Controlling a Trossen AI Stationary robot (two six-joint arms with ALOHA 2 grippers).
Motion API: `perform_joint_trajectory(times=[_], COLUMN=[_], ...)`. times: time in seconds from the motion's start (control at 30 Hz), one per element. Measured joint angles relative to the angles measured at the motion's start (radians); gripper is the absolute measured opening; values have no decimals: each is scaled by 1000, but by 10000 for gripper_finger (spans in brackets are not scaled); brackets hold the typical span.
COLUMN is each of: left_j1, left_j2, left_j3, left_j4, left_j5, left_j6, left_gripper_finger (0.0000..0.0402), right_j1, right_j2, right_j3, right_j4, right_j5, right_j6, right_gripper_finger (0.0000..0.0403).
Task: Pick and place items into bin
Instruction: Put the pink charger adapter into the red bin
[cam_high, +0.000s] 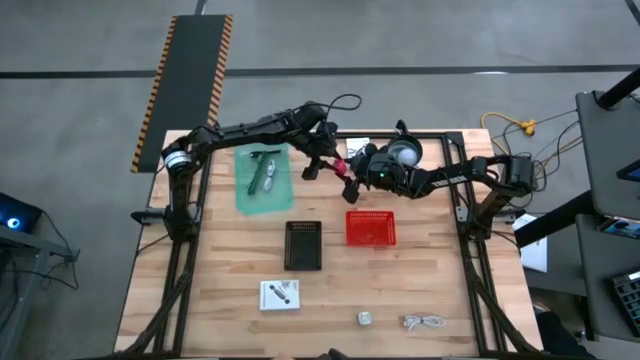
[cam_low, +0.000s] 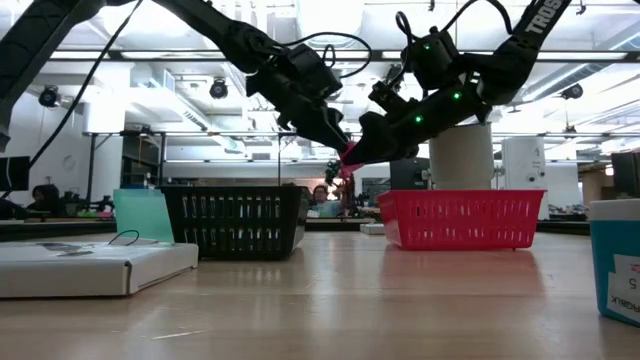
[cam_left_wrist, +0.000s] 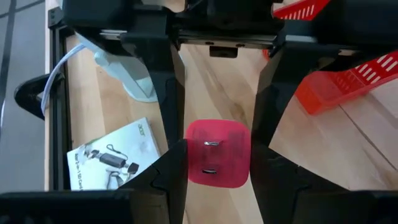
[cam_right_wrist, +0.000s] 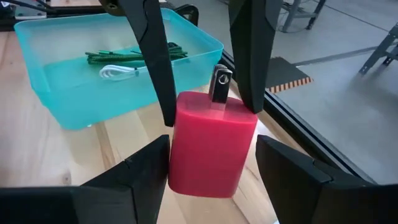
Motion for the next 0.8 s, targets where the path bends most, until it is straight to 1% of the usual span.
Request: perform_joint_trajectory(times=[0.43,0.53,0.63,0.8], left_j1=[-9,-9,-9,-11], left_j2=[1,2,2,2], left_j3=[1,1,1,1], left_j4=[0,1,1,4], left_j5=[-3,-3,-2,-8], left_j6=[0,0,1,11], left_gripper_finger=[126,126,126,126], right_j1=[0,0,0,0], right_j2=[0,0,0,0], right_j3=[0,0,0,0], right_j4=[-1,-1,-2,-2], right_j5=[0,-1,-2,-3], right_j6=[-3,-4,-4,1], right_gripper_finger=[223,218,201,154])
